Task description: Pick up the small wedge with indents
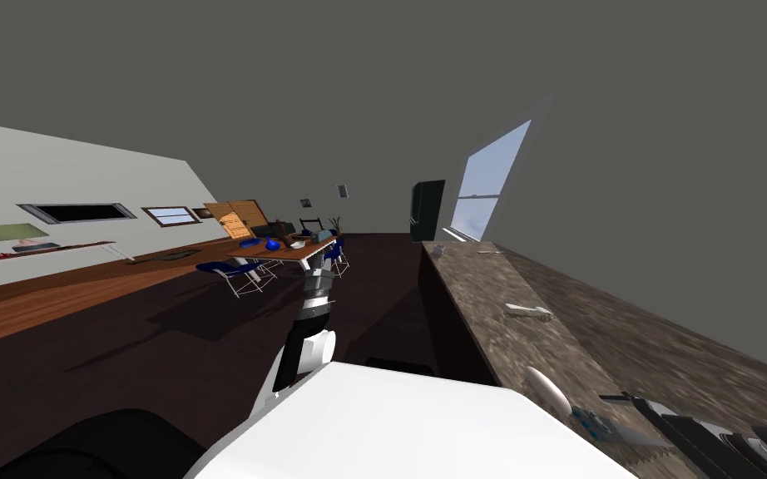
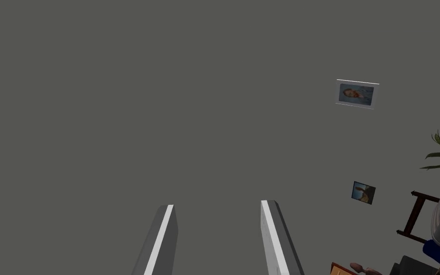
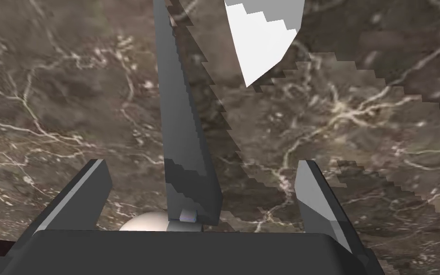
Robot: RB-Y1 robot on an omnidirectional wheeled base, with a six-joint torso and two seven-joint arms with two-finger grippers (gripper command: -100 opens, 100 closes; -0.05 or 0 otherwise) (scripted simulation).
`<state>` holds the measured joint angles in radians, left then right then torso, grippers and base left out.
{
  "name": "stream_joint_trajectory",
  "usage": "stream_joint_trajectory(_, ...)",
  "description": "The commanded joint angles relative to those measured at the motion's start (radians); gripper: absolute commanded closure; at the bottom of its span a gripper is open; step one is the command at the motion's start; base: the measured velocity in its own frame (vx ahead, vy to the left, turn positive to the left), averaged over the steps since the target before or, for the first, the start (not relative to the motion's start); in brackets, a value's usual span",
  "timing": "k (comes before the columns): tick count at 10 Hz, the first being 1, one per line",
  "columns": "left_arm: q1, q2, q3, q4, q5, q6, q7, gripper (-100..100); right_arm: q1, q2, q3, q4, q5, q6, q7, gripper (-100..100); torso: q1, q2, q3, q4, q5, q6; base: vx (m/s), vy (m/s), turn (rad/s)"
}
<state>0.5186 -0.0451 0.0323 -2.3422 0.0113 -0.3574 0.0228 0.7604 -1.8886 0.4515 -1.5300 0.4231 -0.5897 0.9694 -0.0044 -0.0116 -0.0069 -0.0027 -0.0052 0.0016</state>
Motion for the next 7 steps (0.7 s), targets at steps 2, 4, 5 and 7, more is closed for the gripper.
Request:
stream_joint_trajectory(2,0.000,0.000,0.000,0.000,0.000,0.000,0.000,0,-0.002,0.022,0.001,0.022,0.032,-0.045,0.042,-100,0.000,0.000,0.000,0.000,0.000,0.000,0.098,-0.027,-0.058)
stream_joint_trajectory(4,0.000,0.000,0.000,0.000,0.000,0.000,0.000,0,0.000,0.034,0.002,0.036,0.047,-0.075,0.075,-100,0.000,-0.001,-0.001,0.000,0.000,0.000,0.084,-0.025,-0.057)
stream_joint_trajectory(5,0.000,0.000,0.000,0.000,0.000,0.000,0.000,0,0.000,0.041,0.003,0.045,0.056,-0.093,0.096,-100,0.000,0.000,0.000,0.000,0.000,0.000,0.082,-0.027,-0.075)
stream_joint_trajectory(7,0.000,0.000,0.000,0.000,0.000,0.000,0.000,0,-0.001,0.038,0.003,0.040,0.053,-0.083,0.083,0,0.001,0.002,0.001,0.000,0.000,-0.001,0.022,-0.006,-0.005)
